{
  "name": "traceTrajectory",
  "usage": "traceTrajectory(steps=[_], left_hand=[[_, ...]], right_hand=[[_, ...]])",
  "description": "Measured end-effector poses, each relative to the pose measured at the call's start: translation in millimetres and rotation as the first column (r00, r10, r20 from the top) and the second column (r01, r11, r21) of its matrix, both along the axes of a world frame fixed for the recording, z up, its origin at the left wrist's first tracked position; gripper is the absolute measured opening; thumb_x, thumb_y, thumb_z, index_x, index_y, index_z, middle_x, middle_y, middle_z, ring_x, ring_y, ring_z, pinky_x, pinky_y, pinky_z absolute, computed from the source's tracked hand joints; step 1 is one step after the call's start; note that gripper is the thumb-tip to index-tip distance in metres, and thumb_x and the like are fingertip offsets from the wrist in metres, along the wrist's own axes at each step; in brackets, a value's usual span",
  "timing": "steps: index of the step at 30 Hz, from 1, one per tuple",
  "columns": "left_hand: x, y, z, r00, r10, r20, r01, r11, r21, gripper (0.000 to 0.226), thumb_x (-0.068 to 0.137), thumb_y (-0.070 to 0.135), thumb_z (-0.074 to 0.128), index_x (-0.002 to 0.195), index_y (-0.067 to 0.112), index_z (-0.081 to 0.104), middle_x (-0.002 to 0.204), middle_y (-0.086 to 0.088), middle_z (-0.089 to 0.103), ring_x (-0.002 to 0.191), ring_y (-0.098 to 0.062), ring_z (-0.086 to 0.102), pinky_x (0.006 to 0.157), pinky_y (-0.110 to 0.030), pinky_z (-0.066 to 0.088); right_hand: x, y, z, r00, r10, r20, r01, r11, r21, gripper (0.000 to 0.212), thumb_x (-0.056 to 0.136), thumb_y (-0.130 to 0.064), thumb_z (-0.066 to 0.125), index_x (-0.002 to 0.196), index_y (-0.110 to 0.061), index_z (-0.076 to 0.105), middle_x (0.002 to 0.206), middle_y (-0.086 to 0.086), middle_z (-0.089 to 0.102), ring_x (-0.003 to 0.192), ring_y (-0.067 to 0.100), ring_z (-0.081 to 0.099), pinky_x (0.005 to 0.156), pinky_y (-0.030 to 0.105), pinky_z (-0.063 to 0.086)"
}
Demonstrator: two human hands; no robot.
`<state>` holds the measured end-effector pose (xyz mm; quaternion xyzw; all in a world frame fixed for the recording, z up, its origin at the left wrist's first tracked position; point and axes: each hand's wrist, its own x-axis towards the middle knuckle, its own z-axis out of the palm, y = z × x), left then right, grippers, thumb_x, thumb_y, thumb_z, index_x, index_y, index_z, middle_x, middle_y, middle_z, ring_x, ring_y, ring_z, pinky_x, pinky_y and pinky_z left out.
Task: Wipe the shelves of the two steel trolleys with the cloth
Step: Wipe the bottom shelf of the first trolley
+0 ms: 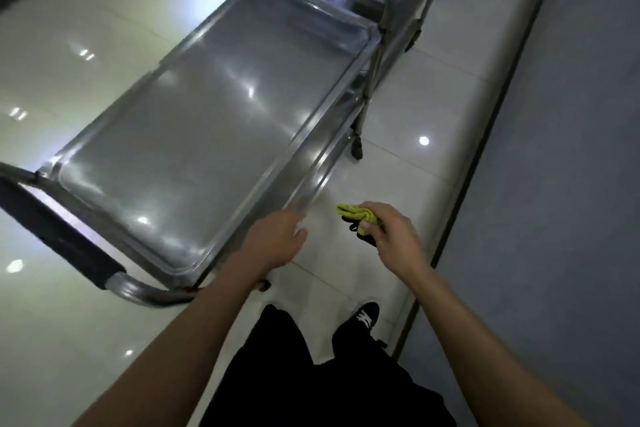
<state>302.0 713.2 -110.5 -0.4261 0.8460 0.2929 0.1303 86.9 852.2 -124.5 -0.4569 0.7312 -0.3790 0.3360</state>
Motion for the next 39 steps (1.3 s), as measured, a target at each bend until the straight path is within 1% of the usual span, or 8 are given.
traceTrajectory(steps=[5,10,13,15,23,29,34,39], left_hand=[[-8,5,-8,0.971,0.232,-0.057,-0.233,0.973,-0.003,0.041,0.1,0.038,0.051,0.137,0.022,0.057,0.133,-0.005,0.062,0.118,-0.025,0.059,0.095,-0.035,0.047],[-10,-3,-31,0.928,0.369,-0.044,-0.367,0.929,0.047,0.044,0.102,0.039,0.048,0.144,0.024,0.051,0.139,-0.003,0.058,0.121,-0.023,0.057,0.094,-0.034,0.047],[-11,-5,-46,0.901,0.433,-0.04,-0.428,0.899,0.093,0.047,0.103,0.039,0.047,0.146,0.021,0.049,0.144,-0.005,0.054,0.128,-0.024,0.052,0.1,-0.035,0.043],[-11,-5,-53,0.874,0.484,-0.038,-0.477,0.871,0.117,0.048,0.103,0.039,0.047,0.148,0.021,0.048,0.146,-0.005,0.052,0.131,-0.025,0.05,0.103,-0.036,0.042],[-19,12,-65,0.772,0.635,-0.016,-0.631,0.77,0.098,0.046,0.102,0.038,0.048,0.146,0.022,0.051,0.147,-0.003,0.053,0.132,-0.024,0.05,0.104,-0.039,0.045],[-42,33,-82,0.606,0.795,0.002,-0.794,0.605,0.056,0.043,0.101,0.037,0.049,0.143,0.025,0.052,0.14,-0.004,0.058,0.125,-0.027,0.055,0.093,-0.038,0.046],[-54,46,-97,0.523,0.852,0.044,-0.852,0.52,0.051,0.045,0.101,0.039,0.05,0.143,0.024,0.052,0.143,-0.004,0.056,0.13,-0.027,0.051,0.102,-0.041,0.043],[-46,57,-108,0.504,0.864,0.022,-0.864,0.502,0.043,0.043,0.101,0.036,0.05,0.143,0.024,0.052,0.137,-0.003,0.06,0.125,-0.027,0.055,0.098,-0.042,0.047]], right_hand=[[-30,-53,0,0.967,0.208,-0.15,-0.209,0.978,0.011,0.03,0.097,-0.012,0.06,0.119,-0.033,0.063,0.112,-0.018,0.06,0.1,-0.005,0.052,0.084,0.004,0.038],[-29,-103,-15,0.917,0.381,-0.122,-0.365,0.921,0.135,0.03,0.099,-0.012,0.058,0.127,-0.021,0.064,0.124,-0.005,0.062,0.109,0.009,0.056,0.093,0.023,0.045],[-24,-123,-27,0.91,0.414,0.004,-0.409,0.898,0.16,0.03,0.097,-0.008,0.059,0.122,-0.021,0.066,0.118,-0.006,0.062,0.099,0.0,0.059,0.083,0.014,0.05],[-25,-132,-36,0.889,0.457,-0.031,-0.443,0.875,0.195,0.03,0.096,-0.01,0.061,0.121,-0.025,0.065,0.115,-0.011,0.06,0.097,-0.001,0.056,0.079,0.007,0.043],[-43,-163,-60,0.738,0.675,-0.007,-0.648,0.711,0.272,0.032,0.095,-0.01,0.062,0.121,-0.027,0.065,0.112,-0.008,0.06,0.1,0.012,0.061,0.084,0.02,0.049],[-59,-193,-88,0.562,0.826,-0.045,-0.787,0.55,0.278,0.031,0.095,-0.014,0.062,0.123,-0.028,0.065,0.113,-0.007,0.063,0.101,0.013,0.057,0.085,0.023,0.046],[-65,-197,-109,0.548,0.835,-0.046,-0.812,0.545,0.209,0.032,0.094,-0.011,0.065,0.124,-0.023,0.066,0.111,-0.008,0.063,0.097,0.006,0.055,0.079,0.005,0.036],[-60,-189,-127,0.567,0.823,-0.04,-0.806,0.564,0.179,0.032,0.095,-0.012,0.064,0.126,-0.019,0.066,0.116,-0.003,0.066,0.103,0.013,0.059,0.088,0.027,0.046]])
